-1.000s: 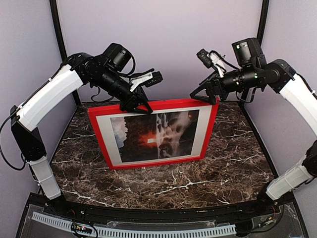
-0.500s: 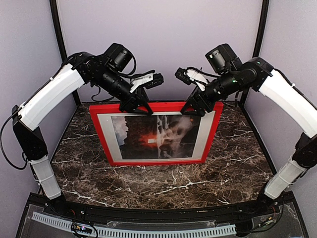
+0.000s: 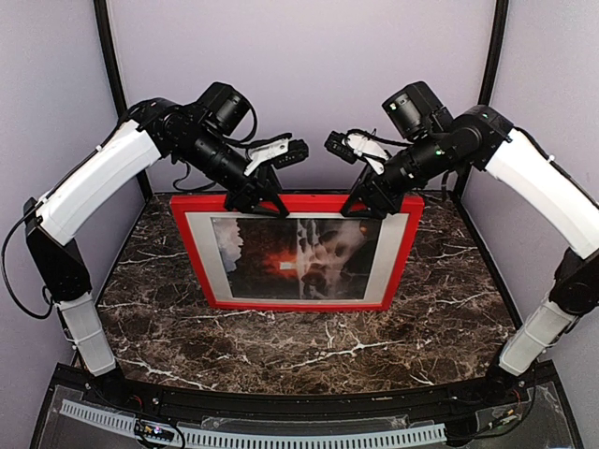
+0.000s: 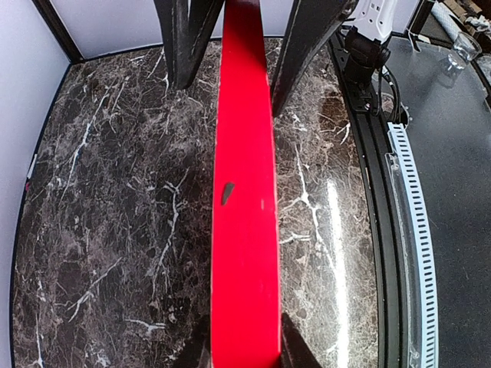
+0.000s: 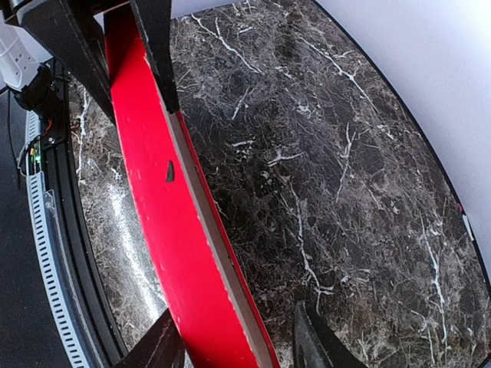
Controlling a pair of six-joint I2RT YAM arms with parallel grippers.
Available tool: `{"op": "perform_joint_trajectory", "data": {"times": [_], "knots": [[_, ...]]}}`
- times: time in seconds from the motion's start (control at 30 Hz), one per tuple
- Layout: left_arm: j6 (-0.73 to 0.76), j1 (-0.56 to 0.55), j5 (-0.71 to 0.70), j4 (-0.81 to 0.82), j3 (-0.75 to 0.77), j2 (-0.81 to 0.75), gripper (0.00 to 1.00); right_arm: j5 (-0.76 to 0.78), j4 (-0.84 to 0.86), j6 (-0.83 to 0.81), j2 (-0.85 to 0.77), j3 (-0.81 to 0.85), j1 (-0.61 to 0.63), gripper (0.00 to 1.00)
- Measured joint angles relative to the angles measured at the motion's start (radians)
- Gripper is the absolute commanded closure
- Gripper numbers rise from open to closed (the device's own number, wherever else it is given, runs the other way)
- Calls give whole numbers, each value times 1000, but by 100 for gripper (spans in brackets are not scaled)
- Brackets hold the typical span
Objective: Put the photo into the frame
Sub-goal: Turn over the photo frame.
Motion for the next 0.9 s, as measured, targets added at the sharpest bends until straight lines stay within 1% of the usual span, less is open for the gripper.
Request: {"op": "perform_joint_trajectory", "data": {"times": [0.1,0.17,0.27,0.47,0.6,0.67,0.7,0.77,0.87,0.9], "knots": [[-10,2,3,5,2,3,99,21,7,7,13,1,4,43],[-12,5,7,7,3,5,99,32,10,8,22,2,7,43],[-12,6,8,8,3,6,99,39,11,7,30,2,8,48],[19,8,19,3,3,6,98,25,-8,-29,30,7,14,60],[48,8,26,-2,3,6,89,6,-22,-54,30,10,19,67],[51,8,26,-2,2,6,83,0,-24,-58,30,11,19,73],[51,8,25,2,-3,4,77,-1,-24,-60,30,11,19,78],[48,8,23,14,-19,-6,69,-4,-24,-64,30,11,20,87],[10,8,6,66,-58,-29,55,-4,-23,-48,30,11,23,95],[-1,8,0,92,-74,-37,53,-5,-21,-38,30,11,24,96]]}}
